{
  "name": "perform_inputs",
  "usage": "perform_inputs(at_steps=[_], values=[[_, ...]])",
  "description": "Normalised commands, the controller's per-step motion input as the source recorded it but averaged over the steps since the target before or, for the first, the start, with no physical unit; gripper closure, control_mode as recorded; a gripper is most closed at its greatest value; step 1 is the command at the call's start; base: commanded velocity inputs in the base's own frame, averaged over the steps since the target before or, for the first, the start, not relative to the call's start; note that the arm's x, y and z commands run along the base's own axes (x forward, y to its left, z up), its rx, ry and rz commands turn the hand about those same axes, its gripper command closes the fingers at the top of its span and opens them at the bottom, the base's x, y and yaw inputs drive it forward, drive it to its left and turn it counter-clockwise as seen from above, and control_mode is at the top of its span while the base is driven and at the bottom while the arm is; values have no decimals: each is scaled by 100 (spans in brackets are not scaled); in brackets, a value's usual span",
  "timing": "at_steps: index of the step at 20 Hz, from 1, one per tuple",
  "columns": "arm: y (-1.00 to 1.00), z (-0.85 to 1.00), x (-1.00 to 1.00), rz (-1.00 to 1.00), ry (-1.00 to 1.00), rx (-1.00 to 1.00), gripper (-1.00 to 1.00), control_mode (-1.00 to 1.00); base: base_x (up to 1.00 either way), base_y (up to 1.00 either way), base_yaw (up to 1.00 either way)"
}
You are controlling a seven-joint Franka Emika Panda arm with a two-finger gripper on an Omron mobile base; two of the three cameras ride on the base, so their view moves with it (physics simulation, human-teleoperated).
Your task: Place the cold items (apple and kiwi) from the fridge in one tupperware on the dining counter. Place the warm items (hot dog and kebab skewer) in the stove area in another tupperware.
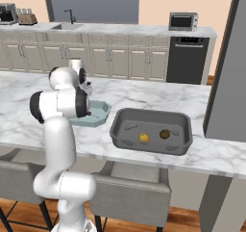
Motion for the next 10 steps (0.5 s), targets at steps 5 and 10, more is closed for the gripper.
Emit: perform_inputs(at_steps=[5, 10], values=[[0, 63, -100, -4, -7, 7, -100, -100, 0, 0, 0], [0, 61, -100, -11, -6, 5, -100, -100, 0, 0, 0]])
